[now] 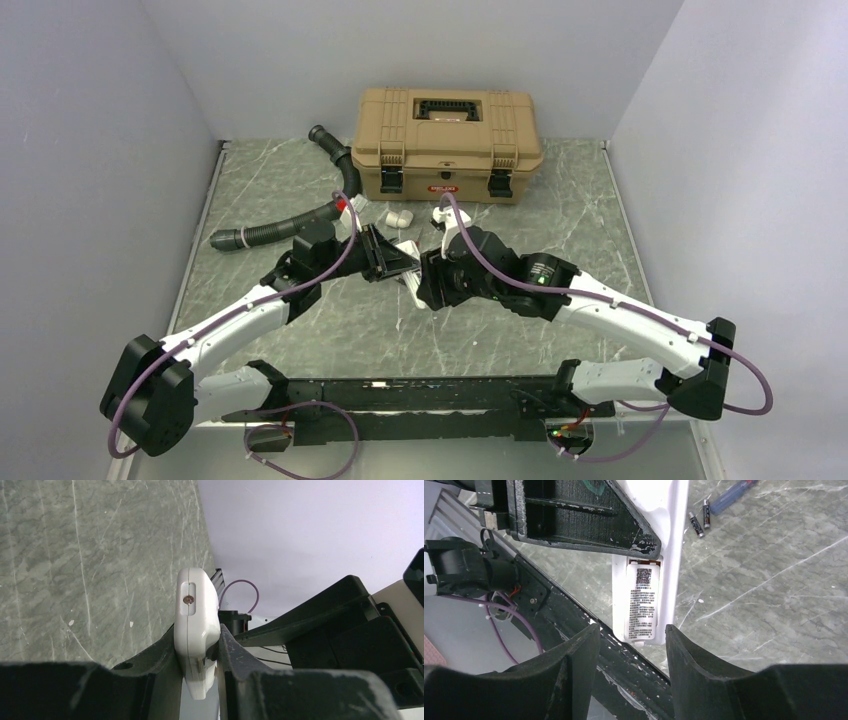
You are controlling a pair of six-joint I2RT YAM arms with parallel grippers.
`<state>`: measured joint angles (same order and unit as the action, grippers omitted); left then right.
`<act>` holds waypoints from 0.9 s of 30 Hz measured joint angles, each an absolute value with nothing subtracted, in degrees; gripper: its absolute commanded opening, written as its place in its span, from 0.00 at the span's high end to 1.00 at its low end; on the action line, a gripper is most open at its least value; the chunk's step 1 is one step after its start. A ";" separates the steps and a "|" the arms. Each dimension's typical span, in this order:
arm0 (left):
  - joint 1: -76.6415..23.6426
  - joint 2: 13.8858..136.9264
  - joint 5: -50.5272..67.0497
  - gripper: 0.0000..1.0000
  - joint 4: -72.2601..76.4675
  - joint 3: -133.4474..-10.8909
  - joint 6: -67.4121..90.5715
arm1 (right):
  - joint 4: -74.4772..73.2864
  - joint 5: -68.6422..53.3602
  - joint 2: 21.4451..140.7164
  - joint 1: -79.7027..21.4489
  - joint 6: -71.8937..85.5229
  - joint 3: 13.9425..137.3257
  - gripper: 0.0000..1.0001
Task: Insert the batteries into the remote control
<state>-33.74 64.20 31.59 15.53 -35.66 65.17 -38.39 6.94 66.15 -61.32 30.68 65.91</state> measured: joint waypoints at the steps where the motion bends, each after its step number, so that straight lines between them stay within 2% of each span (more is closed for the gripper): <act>1: -33.74 64.20 31.59 1.00 15.55 -35.66 65.17 | -38.46 6.96 66.32 -61.32 30.68 65.89 0.48; 10: -33.74 64.20 31.59 1.00 15.53 -35.66 65.17 | -38.57 6.96 68.29 -61.32 30.59 65.82 0.54; 27: -33.74 64.20 31.42 1.00 14.87 -35.64 64.99 | -38.96 6.96 68.82 -61.25 30.04 65.43 0.75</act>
